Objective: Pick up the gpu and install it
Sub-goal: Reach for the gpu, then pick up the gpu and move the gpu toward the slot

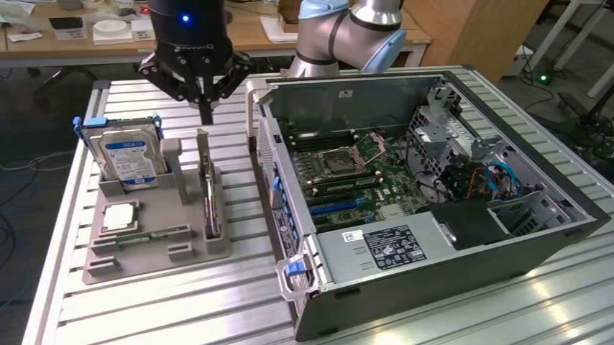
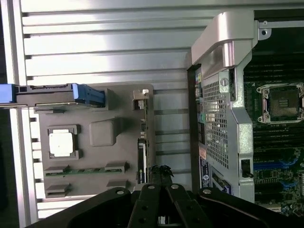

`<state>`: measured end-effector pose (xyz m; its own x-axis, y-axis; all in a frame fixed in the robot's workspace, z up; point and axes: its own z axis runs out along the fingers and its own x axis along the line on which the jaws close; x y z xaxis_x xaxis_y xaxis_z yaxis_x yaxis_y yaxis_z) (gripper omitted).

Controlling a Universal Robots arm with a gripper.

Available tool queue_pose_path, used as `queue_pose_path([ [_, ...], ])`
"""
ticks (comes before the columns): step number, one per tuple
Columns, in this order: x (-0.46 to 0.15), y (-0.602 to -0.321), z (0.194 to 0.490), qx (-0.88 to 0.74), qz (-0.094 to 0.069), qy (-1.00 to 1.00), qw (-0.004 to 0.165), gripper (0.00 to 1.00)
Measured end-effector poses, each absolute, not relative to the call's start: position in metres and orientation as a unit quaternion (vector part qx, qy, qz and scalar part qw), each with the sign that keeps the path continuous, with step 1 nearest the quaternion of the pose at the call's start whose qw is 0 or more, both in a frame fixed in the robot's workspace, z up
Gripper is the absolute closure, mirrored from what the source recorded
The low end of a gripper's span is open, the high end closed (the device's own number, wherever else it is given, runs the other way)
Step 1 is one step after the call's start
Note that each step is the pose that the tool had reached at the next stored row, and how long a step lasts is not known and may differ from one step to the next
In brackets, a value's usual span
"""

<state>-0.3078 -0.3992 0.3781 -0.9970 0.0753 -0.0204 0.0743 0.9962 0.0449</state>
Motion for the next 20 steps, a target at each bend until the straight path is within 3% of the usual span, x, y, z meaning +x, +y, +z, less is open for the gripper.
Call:
queue_pose_path([
  [20, -0.334, -0.4, 0.376, 0.037, 0.022, 0.999, 0.011, 0.89],
])
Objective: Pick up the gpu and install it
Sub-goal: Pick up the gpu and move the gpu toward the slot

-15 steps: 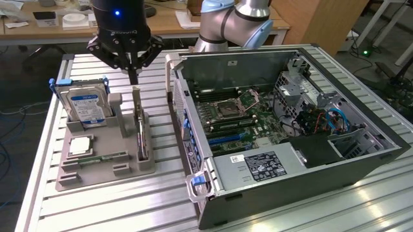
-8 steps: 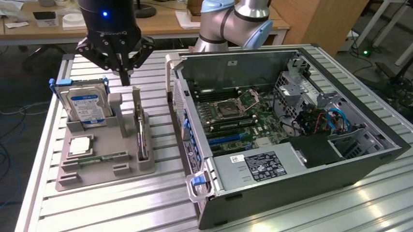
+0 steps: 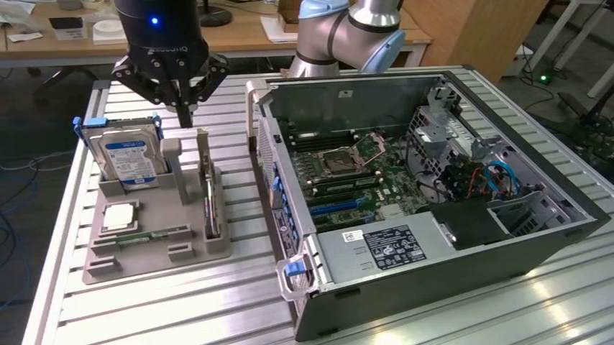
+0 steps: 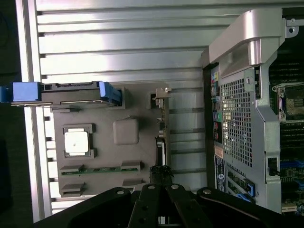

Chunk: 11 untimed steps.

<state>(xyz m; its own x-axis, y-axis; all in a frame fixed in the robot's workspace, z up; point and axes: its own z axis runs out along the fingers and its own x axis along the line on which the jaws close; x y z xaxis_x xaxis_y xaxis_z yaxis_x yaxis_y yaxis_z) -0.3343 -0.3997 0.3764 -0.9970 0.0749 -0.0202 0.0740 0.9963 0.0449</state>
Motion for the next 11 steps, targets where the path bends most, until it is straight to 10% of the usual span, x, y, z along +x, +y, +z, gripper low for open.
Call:
queue_pose_path([
  [11, -0.3343, -0.3997, 0.3764, 0.037, 0.022, 0.999, 0.011, 0.77],
])
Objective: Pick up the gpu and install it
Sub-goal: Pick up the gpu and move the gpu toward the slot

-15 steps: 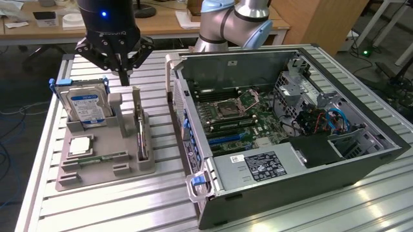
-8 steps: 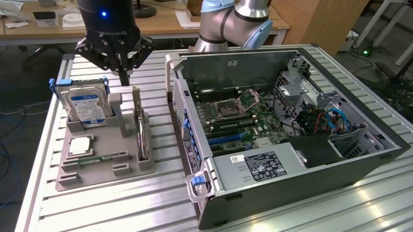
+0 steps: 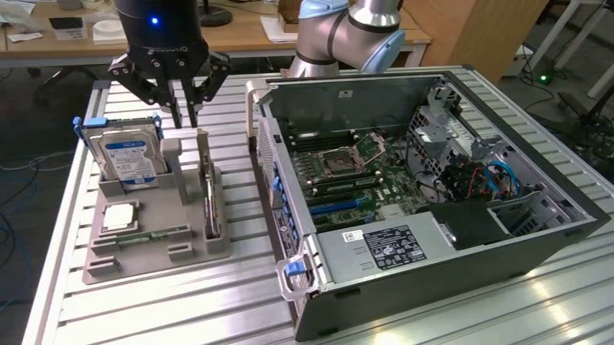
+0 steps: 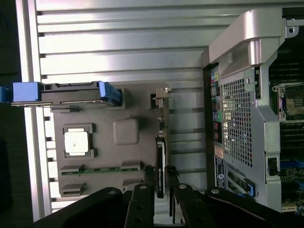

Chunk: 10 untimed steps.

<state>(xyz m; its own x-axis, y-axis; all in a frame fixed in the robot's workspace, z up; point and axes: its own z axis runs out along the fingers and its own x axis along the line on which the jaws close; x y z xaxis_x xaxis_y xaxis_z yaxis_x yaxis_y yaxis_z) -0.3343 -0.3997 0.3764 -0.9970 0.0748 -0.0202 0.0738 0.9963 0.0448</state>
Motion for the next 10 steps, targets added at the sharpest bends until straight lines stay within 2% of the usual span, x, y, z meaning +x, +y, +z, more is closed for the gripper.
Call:
queue_pose_path([
  [1, -0.3343, -0.3997, 0.3764, 0.037, 0.022, 0.999, 0.011, 0.77],
  [2, -0.3343, -0.3997, 0.3764, 0.037, 0.022, 0.999, 0.011, 0.65],
  [4, -0.3343, -0.3997, 0.3764, 0.037, 0.022, 0.999, 0.011, 0.53],
  [6, -0.3343, -0.3997, 0.3764, 0.037, 0.022, 0.999, 0.011, 0.53],
  [7, -0.3343, -0.3997, 0.3764, 0.037, 0.022, 0.999, 0.011, 0.47],
  [10, -0.3343, -0.3997, 0.3764, 0.034, 0.022, 0.999, 0.011, 0.47],
])
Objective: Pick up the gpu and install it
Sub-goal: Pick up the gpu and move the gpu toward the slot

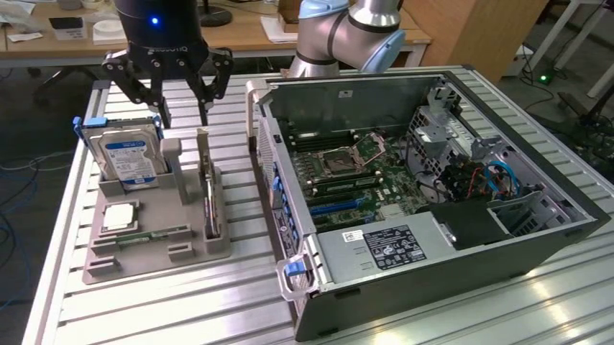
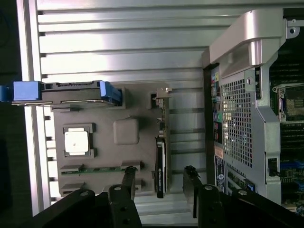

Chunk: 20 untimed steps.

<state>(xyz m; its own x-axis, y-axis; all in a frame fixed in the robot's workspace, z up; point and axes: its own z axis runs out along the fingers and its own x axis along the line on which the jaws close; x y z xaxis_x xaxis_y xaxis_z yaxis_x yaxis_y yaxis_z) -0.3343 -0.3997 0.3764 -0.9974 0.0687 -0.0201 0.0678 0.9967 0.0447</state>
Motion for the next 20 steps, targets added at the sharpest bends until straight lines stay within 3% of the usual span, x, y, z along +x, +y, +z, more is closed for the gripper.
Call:
queue_pose_path([
  [20, -0.334, -0.415, 0.376, 0.03, 0.022, 0.999, 0.011, 0.47],
])
